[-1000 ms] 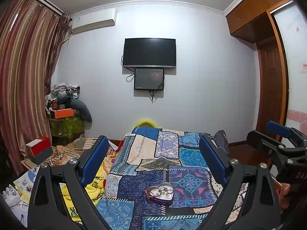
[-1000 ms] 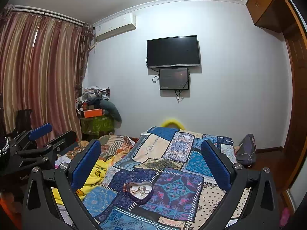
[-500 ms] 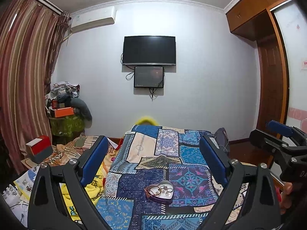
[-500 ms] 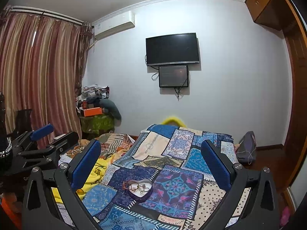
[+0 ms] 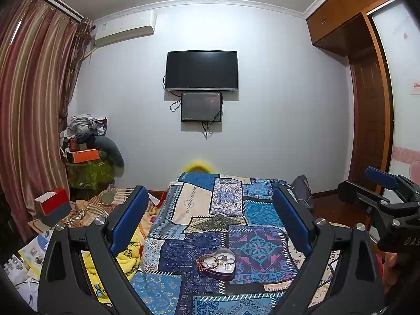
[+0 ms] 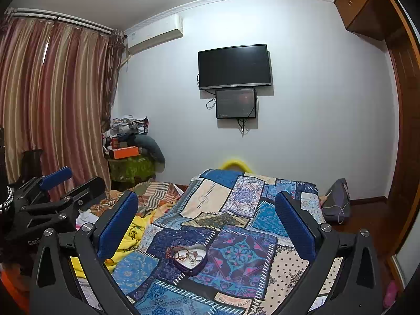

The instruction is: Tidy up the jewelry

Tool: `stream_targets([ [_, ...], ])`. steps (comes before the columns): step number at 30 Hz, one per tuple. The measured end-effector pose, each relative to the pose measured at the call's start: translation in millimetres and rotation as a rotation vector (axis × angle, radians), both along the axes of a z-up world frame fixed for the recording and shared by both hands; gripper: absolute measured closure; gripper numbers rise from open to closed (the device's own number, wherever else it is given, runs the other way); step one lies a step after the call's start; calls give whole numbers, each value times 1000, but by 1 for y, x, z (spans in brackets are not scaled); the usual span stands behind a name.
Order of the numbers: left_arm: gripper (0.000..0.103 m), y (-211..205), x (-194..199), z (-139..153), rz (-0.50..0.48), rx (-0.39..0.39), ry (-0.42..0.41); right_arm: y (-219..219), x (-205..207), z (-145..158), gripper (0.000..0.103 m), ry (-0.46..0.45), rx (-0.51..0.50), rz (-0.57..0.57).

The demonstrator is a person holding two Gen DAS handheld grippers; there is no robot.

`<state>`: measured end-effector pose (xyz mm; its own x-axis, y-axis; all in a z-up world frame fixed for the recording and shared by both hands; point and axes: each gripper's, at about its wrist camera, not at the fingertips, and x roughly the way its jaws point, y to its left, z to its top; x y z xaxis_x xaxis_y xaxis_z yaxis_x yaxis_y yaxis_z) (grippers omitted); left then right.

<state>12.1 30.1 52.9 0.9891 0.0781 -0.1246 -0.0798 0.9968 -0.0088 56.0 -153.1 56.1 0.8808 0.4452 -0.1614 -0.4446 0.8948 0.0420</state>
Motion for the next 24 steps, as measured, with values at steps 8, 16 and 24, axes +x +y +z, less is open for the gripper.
stream_targets([
  [8, 7, -1, -2, 1, -12, 5, -8, -1, 0, -1, 0, 0, 0, 0],
  [16, 7, -3, -2, 1, -24, 12, -6, -2, 1, 2, 0, 1, 0, -4],
  [24, 7, -3, -2, -1, -31, 12, -1, -1, 2, 1, 0, 5, -4, -3],
])
